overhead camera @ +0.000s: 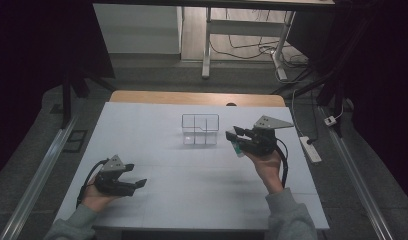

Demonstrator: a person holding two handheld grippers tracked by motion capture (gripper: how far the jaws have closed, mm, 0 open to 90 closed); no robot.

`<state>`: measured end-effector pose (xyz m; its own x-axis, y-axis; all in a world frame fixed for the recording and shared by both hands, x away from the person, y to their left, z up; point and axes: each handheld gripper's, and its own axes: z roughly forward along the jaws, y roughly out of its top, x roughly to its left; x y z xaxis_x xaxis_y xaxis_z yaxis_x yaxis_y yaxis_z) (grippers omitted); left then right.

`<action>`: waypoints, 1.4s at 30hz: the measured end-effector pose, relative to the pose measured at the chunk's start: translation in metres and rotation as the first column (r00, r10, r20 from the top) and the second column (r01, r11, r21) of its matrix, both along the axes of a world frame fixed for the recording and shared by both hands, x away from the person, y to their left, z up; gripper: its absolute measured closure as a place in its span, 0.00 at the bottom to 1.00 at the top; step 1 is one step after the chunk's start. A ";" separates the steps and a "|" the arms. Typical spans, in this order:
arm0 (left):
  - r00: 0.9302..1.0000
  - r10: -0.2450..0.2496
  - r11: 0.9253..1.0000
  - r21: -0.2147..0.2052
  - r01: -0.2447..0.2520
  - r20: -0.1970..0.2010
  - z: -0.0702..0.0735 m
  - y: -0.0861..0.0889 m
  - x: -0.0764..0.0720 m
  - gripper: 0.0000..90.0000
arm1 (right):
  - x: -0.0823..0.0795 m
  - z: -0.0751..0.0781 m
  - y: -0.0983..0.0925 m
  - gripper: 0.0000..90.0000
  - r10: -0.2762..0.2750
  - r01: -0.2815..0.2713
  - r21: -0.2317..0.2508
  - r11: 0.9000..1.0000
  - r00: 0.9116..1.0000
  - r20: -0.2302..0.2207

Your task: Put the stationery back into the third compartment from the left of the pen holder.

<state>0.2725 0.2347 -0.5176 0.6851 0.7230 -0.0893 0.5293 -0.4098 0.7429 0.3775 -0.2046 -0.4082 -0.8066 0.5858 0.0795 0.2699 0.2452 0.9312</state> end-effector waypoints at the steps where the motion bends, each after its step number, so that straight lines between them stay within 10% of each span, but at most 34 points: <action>1: 1.000 0.001 1.000 -0.001 -0.001 0.000 0.000 0.000 0.000 0.25 | 0.001 0.000 0.001 0.71 -0.001 0.001 0.006 1.000 1.000 -0.002; 42: 1.000 -0.009 1.000 -0.009 0.009 -0.006 -0.002 0.006 0.001 0.25 | 0.065 0.020 0.031 0.71 -0.112 0.110 0.088 0.990 0.994 0.014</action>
<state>0.2730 0.2406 -0.5197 0.6910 0.7159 -0.0999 0.5298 -0.4076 0.7437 0.4421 -0.1737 -0.3884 -0.7390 0.6631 0.1195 0.2730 0.1325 0.9529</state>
